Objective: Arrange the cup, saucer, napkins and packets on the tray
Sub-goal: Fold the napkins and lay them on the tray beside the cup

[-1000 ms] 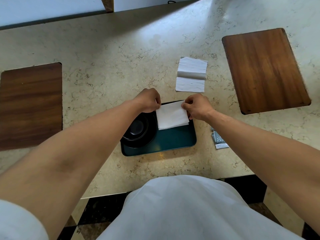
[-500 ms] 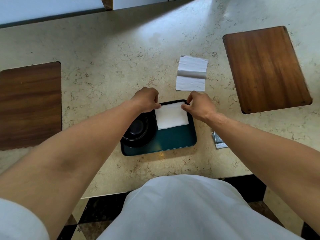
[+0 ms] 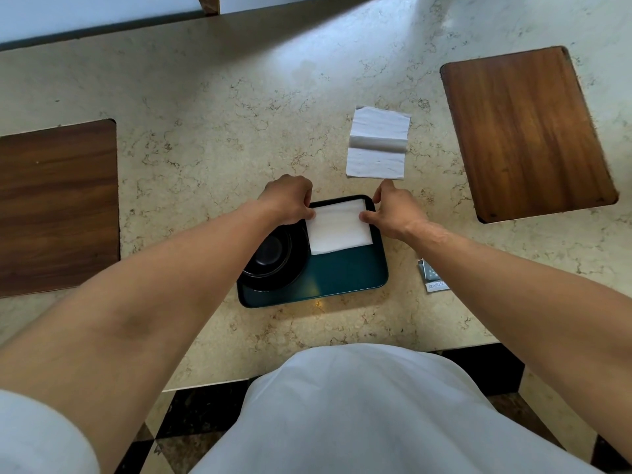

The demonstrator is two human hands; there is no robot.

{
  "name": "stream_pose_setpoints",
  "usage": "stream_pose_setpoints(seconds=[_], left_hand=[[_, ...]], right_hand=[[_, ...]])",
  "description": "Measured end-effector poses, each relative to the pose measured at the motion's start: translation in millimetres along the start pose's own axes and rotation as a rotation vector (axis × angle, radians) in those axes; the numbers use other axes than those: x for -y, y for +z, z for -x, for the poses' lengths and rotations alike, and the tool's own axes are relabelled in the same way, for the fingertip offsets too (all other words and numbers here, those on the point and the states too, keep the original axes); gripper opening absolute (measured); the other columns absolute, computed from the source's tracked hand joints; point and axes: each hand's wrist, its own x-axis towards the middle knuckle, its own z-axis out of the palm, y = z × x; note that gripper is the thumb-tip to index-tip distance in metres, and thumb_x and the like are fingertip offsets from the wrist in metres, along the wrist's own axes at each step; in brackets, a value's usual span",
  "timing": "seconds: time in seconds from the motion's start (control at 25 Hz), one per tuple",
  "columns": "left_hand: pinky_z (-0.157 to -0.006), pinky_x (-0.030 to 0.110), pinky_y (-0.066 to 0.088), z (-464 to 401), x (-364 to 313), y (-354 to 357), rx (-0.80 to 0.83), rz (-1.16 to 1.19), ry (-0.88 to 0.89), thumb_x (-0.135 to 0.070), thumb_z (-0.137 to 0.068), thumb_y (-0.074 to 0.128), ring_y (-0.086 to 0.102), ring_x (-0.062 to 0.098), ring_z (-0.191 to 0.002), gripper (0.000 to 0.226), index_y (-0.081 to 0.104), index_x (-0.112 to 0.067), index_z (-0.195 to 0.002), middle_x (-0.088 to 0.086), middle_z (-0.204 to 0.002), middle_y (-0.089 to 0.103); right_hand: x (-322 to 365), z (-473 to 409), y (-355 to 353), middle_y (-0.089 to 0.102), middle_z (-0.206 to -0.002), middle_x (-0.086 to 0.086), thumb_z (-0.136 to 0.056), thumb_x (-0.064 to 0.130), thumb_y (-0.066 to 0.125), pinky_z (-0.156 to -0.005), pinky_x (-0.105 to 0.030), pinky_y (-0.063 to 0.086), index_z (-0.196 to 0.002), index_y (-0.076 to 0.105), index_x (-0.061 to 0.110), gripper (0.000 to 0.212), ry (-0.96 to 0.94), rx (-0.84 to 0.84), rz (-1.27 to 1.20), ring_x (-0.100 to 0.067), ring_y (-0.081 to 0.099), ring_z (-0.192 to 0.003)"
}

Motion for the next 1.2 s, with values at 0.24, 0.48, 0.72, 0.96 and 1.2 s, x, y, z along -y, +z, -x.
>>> stream_pose_setpoints(seconds=[0.24,0.48,0.72,0.96,1.2], left_hand=[[-0.068,0.032,0.041,-3,1,0,0.013,0.016,0.01,-0.03,-0.083,0.077,0.059,0.021,-0.084,0.025,0.055,-0.021,-0.077,-0.002,-0.082,0.06],[-0.058,0.024,0.039,-20,-4,-13,-0.048,0.121,0.023,-0.037,-0.085,0.073,0.055,0.01,-0.076,0.021,0.062,-0.019,-0.088,-0.007,-0.085,0.059],[-0.061,0.018,0.039,-61,-25,-20,-0.142,0.247,0.005,-0.029,-0.092,0.066,0.058,0.011,-0.079,0.017,0.07,-0.015,-0.101,-0.002,-0.091,0.065],[-0.078,0.027,0.043,-104,-42,-30,-0.295,0.25,0.075,-0.016,-0.091,0.064,0.058,0.02,-0.088,0.03,0.063,-0.01,-0.12,0.008,-0.101,0.066],[-0.083,0.035,0.051,-135,-46,-35,-0.24,0.174,0.208,-0.016,-0.091,0.066,0.059,0.026,-0.088,0.031,0.066,-0.01,-0.121,0.014,-0.104,0.058]], right_hand=[[-4,-1,0,0.062,-0.103,-0.004,-0.087,0.043,0.074,-0.078,-0.039,0.052,-0.112,0.051,0.015,0.044,0.0,-0.005,-0.005,-0.024,0.061,-0.093],[-8,-14,-19,0.064,-0.1,-0.002,-0.096,0.047,0.059,-0.07,-0.033,0.044,-0.103,0.057,0.019,0.029,0.021,-0.134,-0.083,-0.02,0.061,-0.087],[-15,-45,-48,0.066,-0.113,-0.007,-0.097,0.024,0.06,-0.085,-0.037,0.052,-0.111,0.064,0.013,0.018,0.002,-0.229,-0.031,-0.022,0.062,-0.099],[-29,-88,-64,0.053,-0.121,-0.01,-0.092,0.02,0.064,-0.089,-0.037,0.052,-0.117,0.059,0.015,0.026,-0.065,-0.346,0.016,-0.024,0.058,-0.104],[-36,-115,-59,0.055,-0.117,-0.013,-0.089,0.016,0.061,-0.087,-0.038,0.054,-0.12,0.062,0.012,0.03,-0.146,-0.311,0.039,-0.027,0.058,-0.1]])
